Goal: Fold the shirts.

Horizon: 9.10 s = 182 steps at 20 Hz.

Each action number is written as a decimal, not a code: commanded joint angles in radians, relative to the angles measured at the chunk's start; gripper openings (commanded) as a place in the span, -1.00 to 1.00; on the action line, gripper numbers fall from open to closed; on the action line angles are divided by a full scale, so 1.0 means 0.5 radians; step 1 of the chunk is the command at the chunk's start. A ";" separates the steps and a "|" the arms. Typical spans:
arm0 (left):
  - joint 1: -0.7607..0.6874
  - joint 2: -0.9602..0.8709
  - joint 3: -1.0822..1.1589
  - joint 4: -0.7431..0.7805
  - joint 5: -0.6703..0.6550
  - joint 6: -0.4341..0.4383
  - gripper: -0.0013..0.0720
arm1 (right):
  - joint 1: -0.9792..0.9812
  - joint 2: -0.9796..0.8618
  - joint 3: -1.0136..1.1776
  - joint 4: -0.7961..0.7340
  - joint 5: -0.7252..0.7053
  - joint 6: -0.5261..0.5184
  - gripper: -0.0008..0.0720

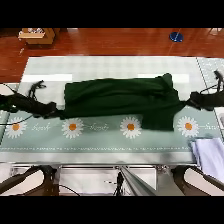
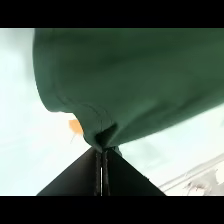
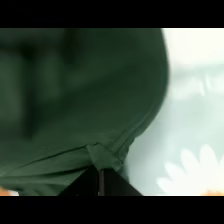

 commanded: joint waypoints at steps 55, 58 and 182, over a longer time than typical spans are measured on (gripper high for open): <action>0.272 -0.889 0.935 -0.205 0.196 -0.021 0.23 | 0.456 -1.465 1.107 0.291 -0.090 -0.148 0.46; 0.272 -0.884 0.935 -0.207 0.179 -0.021 0.20 | 0.504 -1.418 1.133 0.311 -0.108 -0.208 -0.90; 0.229 -0.064 1.045 -0.539 -0.136 0.285 -0.39 | -0.860 0.882 0.592 -1.788 1.407 0.757 -0.90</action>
